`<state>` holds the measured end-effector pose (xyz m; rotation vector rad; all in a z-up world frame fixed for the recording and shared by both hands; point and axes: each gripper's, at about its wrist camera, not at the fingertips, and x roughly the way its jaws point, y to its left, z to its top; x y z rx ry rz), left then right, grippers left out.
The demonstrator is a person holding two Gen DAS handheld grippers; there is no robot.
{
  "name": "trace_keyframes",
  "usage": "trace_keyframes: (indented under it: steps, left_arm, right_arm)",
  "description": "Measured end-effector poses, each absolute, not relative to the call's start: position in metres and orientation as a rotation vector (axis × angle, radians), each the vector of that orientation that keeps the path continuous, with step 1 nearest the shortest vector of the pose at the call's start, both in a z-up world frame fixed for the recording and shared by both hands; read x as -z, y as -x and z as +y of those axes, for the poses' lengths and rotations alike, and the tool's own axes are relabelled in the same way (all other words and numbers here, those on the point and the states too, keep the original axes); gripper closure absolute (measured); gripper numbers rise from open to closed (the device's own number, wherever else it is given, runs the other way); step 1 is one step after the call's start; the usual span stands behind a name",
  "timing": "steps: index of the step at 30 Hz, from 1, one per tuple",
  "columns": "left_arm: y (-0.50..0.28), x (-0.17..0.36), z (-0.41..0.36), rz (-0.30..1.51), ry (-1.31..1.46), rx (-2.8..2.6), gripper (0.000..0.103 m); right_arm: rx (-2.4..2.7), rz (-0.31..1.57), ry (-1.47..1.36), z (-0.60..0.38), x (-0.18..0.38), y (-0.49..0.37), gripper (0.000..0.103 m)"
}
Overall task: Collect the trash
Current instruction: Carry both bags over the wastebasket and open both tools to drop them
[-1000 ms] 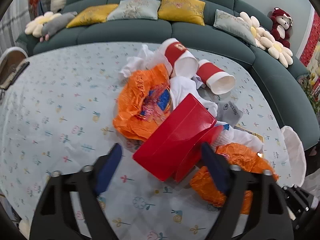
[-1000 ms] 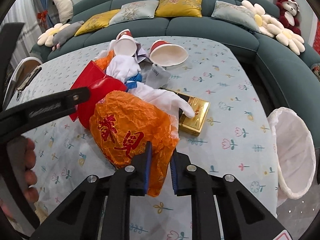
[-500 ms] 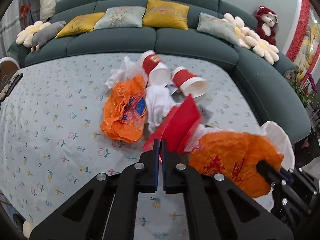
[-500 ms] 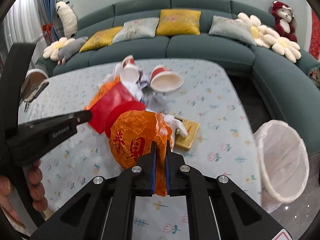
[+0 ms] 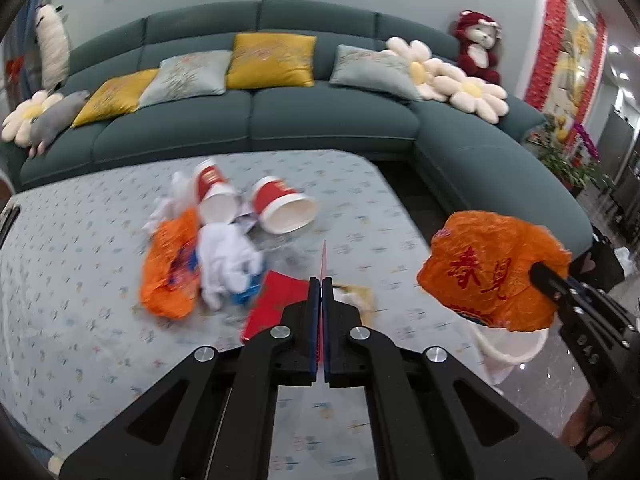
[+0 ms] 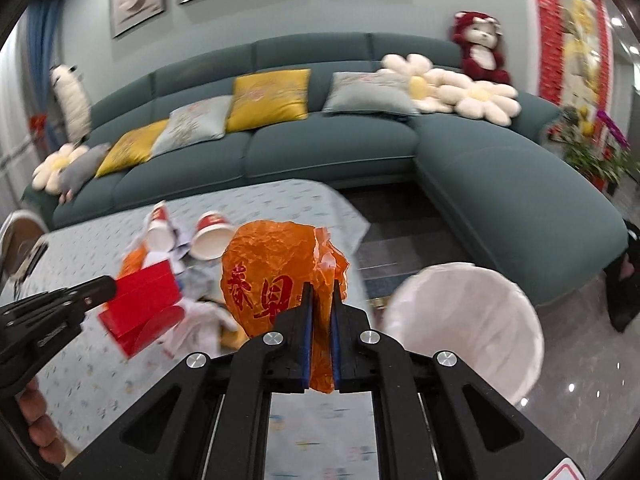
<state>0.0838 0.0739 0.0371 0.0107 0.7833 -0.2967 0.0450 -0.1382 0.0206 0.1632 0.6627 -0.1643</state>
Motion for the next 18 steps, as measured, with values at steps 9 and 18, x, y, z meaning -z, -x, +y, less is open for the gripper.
trace_keyframes:
  steps: [9, 18]
  left_arm:
    - [-0.076, -0.051, 0.003, 0.754, -0.055, 0.423, 0.102]
    - [-0.080, -0.042, -0.055, 0.786, -0.064, 0.545, 0.102]
  right_arm:
    - [0.272, 0.658, -0.238, -0.202, -0.006, -0.035, 0.096]
    - [0.358, 0.671, -0.279, -0.245, 0.014, -0.029, 0.096]
